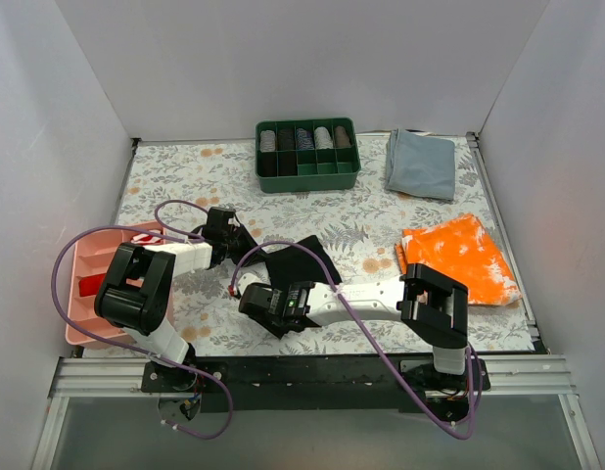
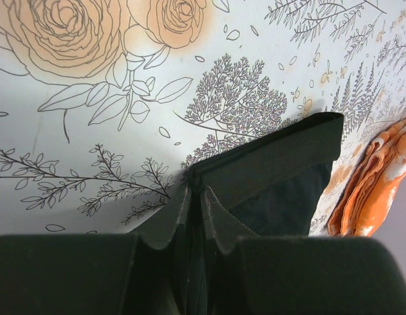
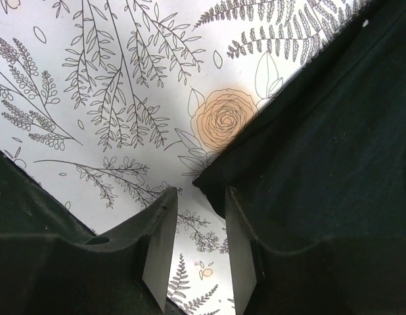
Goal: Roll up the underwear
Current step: Fold the underwear at the center of the board.
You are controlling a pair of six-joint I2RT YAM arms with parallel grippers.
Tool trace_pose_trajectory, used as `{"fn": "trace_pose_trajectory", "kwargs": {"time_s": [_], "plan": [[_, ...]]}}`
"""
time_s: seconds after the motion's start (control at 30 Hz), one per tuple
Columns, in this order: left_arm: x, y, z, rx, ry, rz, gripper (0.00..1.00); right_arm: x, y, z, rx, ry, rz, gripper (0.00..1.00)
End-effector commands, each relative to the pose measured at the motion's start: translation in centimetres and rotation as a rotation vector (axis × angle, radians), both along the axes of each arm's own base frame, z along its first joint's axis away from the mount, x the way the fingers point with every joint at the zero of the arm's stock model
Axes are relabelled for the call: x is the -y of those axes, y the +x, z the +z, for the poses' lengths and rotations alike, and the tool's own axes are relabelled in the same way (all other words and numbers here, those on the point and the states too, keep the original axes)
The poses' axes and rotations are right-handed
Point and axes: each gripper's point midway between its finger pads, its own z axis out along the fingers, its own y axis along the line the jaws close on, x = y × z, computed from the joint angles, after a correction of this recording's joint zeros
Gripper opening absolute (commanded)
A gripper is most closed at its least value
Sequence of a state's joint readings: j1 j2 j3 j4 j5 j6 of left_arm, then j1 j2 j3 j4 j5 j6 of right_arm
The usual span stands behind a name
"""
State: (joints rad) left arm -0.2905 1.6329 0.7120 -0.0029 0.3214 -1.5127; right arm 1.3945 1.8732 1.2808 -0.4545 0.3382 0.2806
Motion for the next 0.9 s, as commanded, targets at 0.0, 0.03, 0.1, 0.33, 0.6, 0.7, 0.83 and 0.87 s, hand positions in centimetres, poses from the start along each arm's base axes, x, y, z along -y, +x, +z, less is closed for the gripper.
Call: {"fn": "trace_pose_trajectory", "kwargs": {"time_s": [0.0,0.03,0.1,0.33,0.6,0.7,0.83,0.87], "plan": [[-0.1,0.5,0.4,0.016,0.024,-0.008,0.00,-0.8,0.9,0.1,0.023,0.003,-0.011,0.43],[0.0,0.3,0.2,0.011,0.022,-0.011,0.00,-0.7,1.1,-0.1,0.022,0.000,-0.013,0.43],[0.0,0.4,0.3,0.014,0.021,-0.011,0.00,-0.5,1.1,-0.6,0.010,-0.008,-0.016,0.43],[-0.1,0.4,0.3,0.012,0.022,-0.009,0.00,0.6,1.5,-2.2,-0.018,-0.035,-0.043,0.42],[-0.2,0.1,0.3,0.011,0.023,-0.008,0.00,2.0,1.7,-3.7,-0.048,-0.072,-0.081,0.29],[-0.3,0.0,0.0,0.006,0.026,-0.007,0.00,2.0,1.6,-3.9,-0.063,-0.066,-0.080,0.14],[-0.3,-0.3,0.0,0.003,0.027,-0.003,0.00,1.9,1.5,-3.7,-0.070,-0.058,-0.071,0.01],[-0.3,-0.3,-0.1,0.000,0.028,-0.004,0.00,1.7,1.4,-3.3,-0.074,-0.039,-0.066,0.01]]}}
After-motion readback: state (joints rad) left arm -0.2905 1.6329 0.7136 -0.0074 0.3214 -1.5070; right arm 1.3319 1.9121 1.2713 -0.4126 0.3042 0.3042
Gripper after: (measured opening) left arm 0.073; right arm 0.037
